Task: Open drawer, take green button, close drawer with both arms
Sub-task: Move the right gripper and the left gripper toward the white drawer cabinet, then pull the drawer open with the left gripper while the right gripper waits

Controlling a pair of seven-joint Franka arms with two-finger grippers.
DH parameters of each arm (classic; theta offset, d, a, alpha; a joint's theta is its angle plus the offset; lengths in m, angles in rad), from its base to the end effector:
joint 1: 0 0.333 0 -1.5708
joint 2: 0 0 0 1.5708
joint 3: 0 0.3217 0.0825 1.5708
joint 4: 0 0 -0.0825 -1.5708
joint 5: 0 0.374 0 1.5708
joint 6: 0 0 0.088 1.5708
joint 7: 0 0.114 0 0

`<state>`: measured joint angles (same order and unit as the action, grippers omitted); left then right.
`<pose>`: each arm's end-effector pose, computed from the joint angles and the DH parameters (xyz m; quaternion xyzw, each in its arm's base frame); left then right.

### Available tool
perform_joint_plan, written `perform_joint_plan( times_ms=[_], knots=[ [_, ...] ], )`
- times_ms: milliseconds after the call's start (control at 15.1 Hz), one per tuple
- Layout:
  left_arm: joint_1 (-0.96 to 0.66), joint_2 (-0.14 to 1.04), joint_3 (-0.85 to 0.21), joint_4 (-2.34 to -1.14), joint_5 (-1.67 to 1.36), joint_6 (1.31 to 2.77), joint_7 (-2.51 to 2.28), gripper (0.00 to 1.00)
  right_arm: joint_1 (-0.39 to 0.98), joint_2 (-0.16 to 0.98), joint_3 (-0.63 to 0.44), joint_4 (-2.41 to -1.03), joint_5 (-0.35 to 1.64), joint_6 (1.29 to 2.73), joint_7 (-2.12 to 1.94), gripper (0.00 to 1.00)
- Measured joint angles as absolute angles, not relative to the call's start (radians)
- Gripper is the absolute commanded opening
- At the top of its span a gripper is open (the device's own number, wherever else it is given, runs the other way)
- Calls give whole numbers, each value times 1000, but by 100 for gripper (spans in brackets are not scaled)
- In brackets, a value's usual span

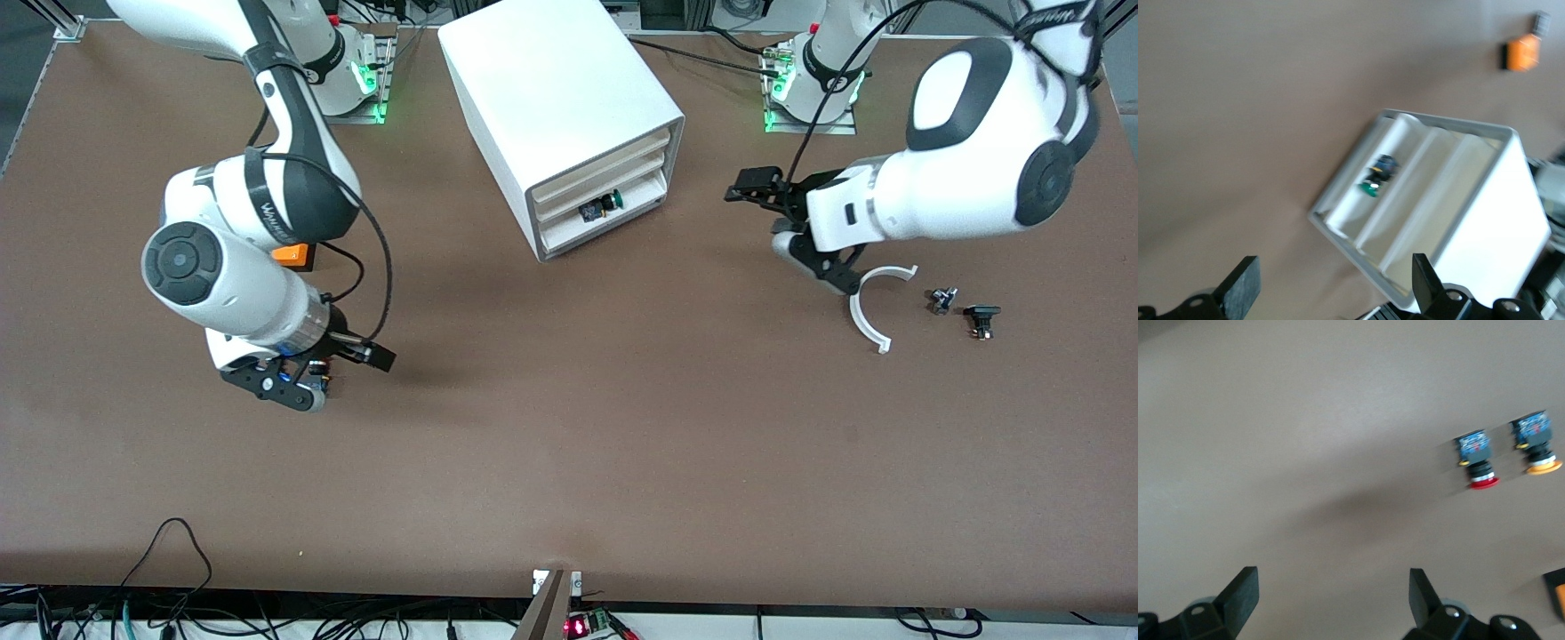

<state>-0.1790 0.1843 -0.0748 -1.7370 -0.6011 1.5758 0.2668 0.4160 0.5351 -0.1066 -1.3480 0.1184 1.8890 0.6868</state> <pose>0.5369 -0.2030 0.4660 0.9206 -0.1917 -0.1622 0.2990 0.6636 0.2381 0.4194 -0.9797 0.1981 0.0100 0.0278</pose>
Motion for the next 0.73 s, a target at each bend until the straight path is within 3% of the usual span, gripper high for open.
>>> perform_joint_plan(
  times_ms=[332,730],
  knots=[
    [-179,327,-73,-1817,-819,1575,576,100,490,611,-105,-1231,119,1890,902,100],
    [-179,400,-72,-1979,-953,1609,818,99,538,688,-105,-1136,120,1896,1071,100]
  ],
)
